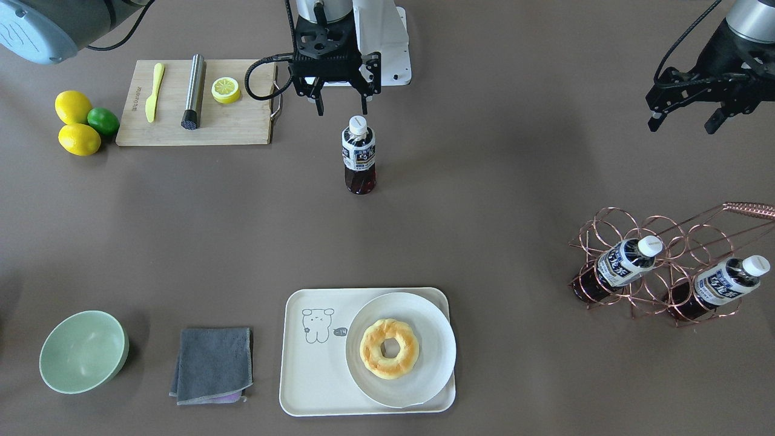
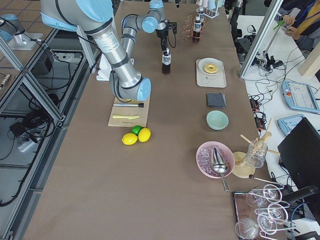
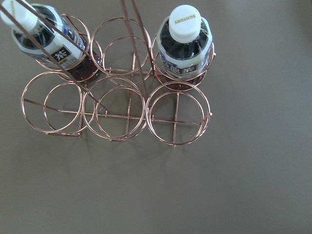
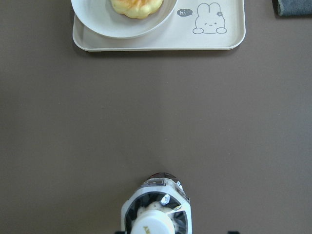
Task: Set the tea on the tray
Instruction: 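Grasp the tea bottle with the right gripper from above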
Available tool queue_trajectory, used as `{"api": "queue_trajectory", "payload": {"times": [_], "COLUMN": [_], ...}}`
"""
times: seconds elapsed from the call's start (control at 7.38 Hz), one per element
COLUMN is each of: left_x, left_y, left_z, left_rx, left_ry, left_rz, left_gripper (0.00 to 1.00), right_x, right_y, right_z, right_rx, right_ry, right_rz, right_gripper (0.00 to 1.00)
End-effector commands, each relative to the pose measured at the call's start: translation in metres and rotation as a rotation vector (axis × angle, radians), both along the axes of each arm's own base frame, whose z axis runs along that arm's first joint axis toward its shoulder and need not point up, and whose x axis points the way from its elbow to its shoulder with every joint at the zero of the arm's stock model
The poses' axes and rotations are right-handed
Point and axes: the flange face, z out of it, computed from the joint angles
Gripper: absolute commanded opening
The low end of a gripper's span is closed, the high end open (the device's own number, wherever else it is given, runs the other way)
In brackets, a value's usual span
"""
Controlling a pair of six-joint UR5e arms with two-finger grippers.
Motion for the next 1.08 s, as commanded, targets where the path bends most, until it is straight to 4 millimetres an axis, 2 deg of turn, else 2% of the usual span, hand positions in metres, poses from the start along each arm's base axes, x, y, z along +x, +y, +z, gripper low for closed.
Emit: {"api": "queue_trajectory", "payload": {"times": [0.0, 0.27, 0.41, 0.54, 0.81, 0.95], "left_x": [-0.004, -0.006, -0.007, -0.007, -0.006, -0.006], "left_y": [0.008, 0.013, 0.014, 0.014, 0.013, 0.013], "left_z": [-0.001, 0.005, 0.008, 0.008, 0.01, 0.01], "left_rx": [0.002, -0.01, -0.015, -0.016, -0.019, -0.019], "left_ry": [0.001, -0.005, -0.007, -0.007, -0.01, -0.01], "left_rz": [-0.003, -0.003, -0.003, -0.003, -0.002, -0.002], "left_gripper": [0.96, 0.96, 0.96, 0.96, 0.96, 0.96], "right_x": [-0.017, -0.023, -0.027, -0.028, -0.03, -0.029], "right_y": [-0.002, 0.001, 0.004, 0.005, 0.003, 0.002], "right_z": [-0.005, -0.004, -0.005, -0.005, -0.005, -0.007], "right_rx": [0.024, 0.035, 0.039, 0.042, 0.047, 0.06], "right_ry": [0.026, 0.035, 0.039, 0.04, 0.047, 0.046], "right_rz": [0.004, -0.002, -0.007, -0.007, -0.007, -0.014], "right_gripper": [0.75, 0.71, 0.66, 0.56, 0.13, 0.0]}}
